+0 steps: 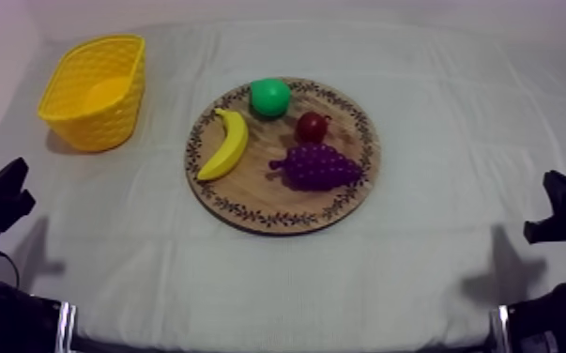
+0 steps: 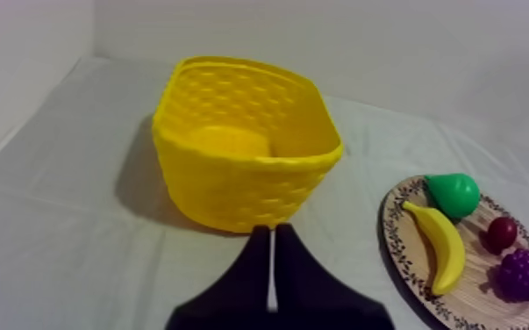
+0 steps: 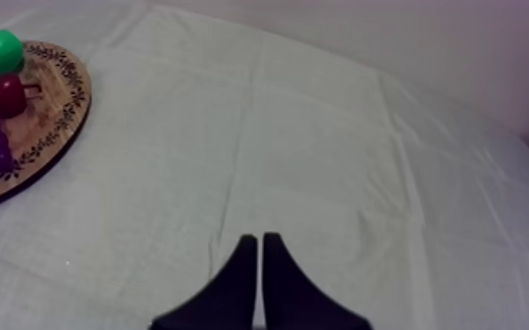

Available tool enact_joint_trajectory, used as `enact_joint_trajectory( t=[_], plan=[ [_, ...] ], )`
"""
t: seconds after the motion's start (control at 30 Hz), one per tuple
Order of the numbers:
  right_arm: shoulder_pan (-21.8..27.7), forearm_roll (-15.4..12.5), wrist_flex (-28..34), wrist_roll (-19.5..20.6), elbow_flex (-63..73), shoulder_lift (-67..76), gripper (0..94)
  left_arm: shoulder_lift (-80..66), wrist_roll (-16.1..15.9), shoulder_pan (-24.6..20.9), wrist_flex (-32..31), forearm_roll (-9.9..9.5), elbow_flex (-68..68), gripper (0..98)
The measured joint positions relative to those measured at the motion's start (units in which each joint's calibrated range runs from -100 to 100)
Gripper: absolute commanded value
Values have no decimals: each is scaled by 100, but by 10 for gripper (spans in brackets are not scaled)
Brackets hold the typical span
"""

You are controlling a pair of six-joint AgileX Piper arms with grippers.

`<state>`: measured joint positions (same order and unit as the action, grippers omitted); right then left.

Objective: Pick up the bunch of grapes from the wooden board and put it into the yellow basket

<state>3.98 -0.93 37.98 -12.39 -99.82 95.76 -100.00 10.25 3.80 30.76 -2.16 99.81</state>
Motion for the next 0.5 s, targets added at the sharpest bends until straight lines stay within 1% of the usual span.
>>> enact_joint_trajectory(
  t=[0.3,0.5],
  plan=[
    [0,0,0,0,0,0,3,0,0,0,0,0,0,0],
    [0,0,0,0,0,0,3,0,-8,103,0,0,0,0]
  ],
)
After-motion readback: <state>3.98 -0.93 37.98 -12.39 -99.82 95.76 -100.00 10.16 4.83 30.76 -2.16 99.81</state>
